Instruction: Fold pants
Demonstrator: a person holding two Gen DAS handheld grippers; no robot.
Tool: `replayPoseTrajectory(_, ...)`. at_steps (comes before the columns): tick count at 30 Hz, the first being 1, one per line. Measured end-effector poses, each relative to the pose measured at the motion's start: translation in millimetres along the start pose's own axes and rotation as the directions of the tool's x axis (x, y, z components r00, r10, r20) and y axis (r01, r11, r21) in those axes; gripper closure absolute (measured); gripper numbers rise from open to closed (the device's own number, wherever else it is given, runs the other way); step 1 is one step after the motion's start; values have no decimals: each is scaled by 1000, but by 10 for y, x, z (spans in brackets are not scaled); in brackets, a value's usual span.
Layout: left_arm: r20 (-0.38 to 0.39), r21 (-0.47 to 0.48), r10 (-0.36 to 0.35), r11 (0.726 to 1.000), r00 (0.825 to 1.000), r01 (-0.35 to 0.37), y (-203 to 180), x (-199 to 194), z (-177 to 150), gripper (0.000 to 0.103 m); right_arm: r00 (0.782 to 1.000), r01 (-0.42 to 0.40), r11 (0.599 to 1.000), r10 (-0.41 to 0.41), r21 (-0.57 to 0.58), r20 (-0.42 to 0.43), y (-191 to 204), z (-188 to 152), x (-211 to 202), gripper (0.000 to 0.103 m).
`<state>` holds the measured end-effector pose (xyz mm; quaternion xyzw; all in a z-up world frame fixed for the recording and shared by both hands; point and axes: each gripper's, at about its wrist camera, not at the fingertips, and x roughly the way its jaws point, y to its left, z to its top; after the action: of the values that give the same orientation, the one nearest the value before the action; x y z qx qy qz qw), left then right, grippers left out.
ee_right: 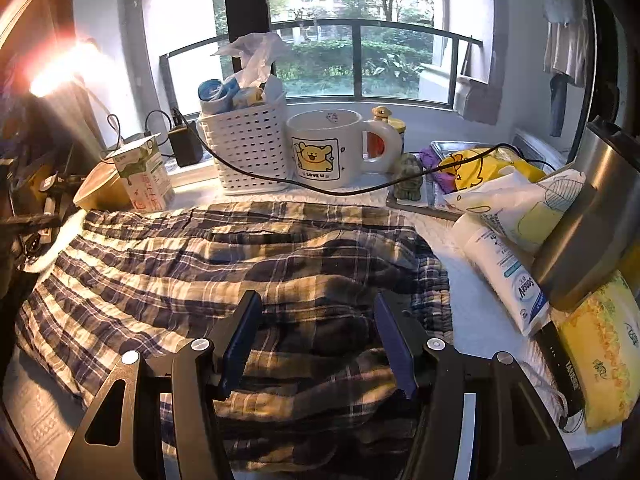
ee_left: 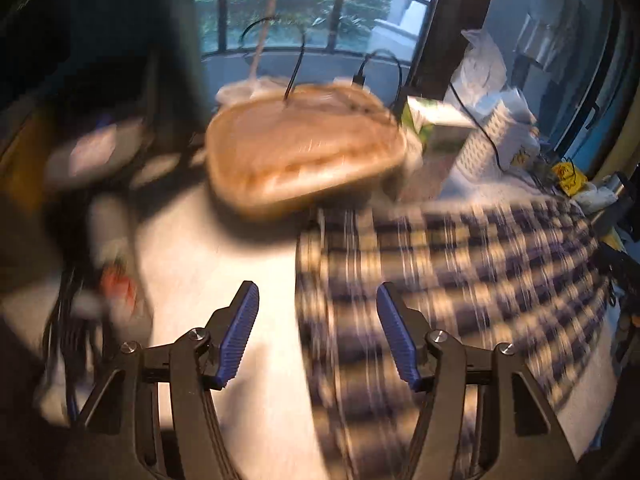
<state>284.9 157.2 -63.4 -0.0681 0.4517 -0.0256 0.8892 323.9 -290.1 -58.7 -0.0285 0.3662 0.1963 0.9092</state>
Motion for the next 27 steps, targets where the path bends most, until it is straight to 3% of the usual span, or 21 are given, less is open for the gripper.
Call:
replayPoseTrajectory(6, -71, 14, -34, 999, 997, 35, -169, -36, -575, 42, 1000, -9, 1000, 9, 8, 3, 30, -47, -54, 42)
replayPoseTrajectory(14, -33, 6, -62, 998, 998, 62, -260, 118, -517, 43, 1000, -18, 1000, 18, -2, 14, 133, -97, -199, 42)
replayPoseTrajectory(19, -52, 7, -85, 996, 995, 85, -233, 293, -408, 72, 1000, -13, 1000, 13, 8, 11, 120, -149, -240, 41)
replayPoseTrajectory(21, -64, 25, -78, 996, 995, 80, -257, 328, -415, 99, 1000, -9, 1000, 9, 13, 6, 111, -171, -241, 41)
replayPoseTrajectory(27, 15, 10, -56, 998, 998, 56, -200, 95, -339, 102, 1000, -3, 1000, 3, 19, 1, 93, -181, -226, 40)
